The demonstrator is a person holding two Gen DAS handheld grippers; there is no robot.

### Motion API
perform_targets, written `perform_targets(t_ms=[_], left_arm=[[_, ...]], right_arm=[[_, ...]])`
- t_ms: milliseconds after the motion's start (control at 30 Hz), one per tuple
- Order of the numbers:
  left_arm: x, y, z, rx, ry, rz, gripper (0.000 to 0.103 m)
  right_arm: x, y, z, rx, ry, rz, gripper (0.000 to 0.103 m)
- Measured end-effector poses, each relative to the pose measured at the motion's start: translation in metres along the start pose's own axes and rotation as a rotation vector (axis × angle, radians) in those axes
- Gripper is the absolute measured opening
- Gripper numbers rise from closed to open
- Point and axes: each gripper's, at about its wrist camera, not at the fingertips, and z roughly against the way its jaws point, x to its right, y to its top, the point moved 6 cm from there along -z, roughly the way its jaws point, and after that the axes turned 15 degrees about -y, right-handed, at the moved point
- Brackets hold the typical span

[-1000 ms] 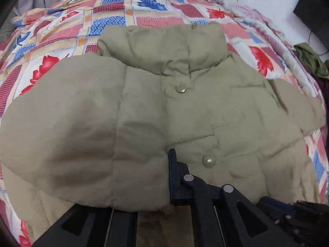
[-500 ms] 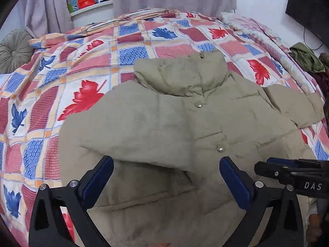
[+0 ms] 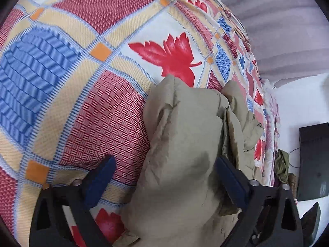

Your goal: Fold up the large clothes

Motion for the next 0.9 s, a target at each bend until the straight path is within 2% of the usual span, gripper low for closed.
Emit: perform_targets(t_ms=[33,67,100,167,200,233,300,333,433,533,633,667,767,800,900], left_arm=[[0.001,0.0,-0.008,-0.016,0.005,-0.005,0.071],[0.004,0.0,-0.011,-0.015,0.021,-0.034,0.05],[0.01,0.0,-0.014,-0.014,0.048,-0.078,0.037],[0.032,-0.005,-0.015,0.014,0.174,-0.211,0.021],[0.044,-0.008,-0.013,0.027,0.238,-0.296,0.018],[0.059,-0.012,-0.013,0.039,0.313,-0.396,0.018],[0.075,-0.018,-0.018,0.041,0.421,-0.536,0.018],[0.079,-0.021,-0.023,0.029,0.471,-0.595,0.018],[0.074,-0.024,-0.033,0.009,0.559,-0.658,0.018],[0.061,-0.021,-0.037,0.016,0.582,-0.626,0.019],[0.058,-0.02,-0.037,0.037,0.595,-0.593,0.024],[0.059,-0.02,-0.035,0.036,0.597,-0.59,0.024],[0.067,-0.021,-0.026,0.026,0.607,-0.596,0.024],[0.07,-0.022,-0.021,0.024,0.608,-0.601,0.024],[0.078,-0.021,-0.001,0.039,0.57,-0.587,0.024]], right_arm=[[-0.009,0.004,-0.004,0.015,-0.027,0.039,0.083],[-0.016,0.009,-0.007,0.019,-0.055,0.068,0.083],[-0.021,0.012,-0.015,0.022,-0.088,0.096,0.083],[-0.028,0.016,-0.025,0.021,-0.122,0.12,0.083],[-0.027,0.017,-0.03,0.018,-0.141,0.12,0.083],[-0.022,0.018,-0.035,0.013,-0.163,0.106,0.083],[-0.002,0.016,-0.038,0.0,-0.181,0.029,0.05],[0.015,0.011,-0.043,-0.038,-0.18,-0.039,0.008],[0.074,-0.019,-0.052,-0.144,-0.163,-0.306,0.007],[0.127,-0.073,-0.071,-0.302,-0.109,-0.615,0.006],[0.153,-0.129,-0.096,-0.458,-0.006,-0.852,0.006],[0.156,-0.136,-0.099,-0.461,0.029,-0.889,0.003],[0.161,-0.142,-0.096,-0.453,0.097,-0.915,0.003],[0.161,-0.143,-0.093,-0.456,0.146,-0.928,0.003],[0.164,-0.144,-0.083,-0.441,0.288,-0.99,0.024]])
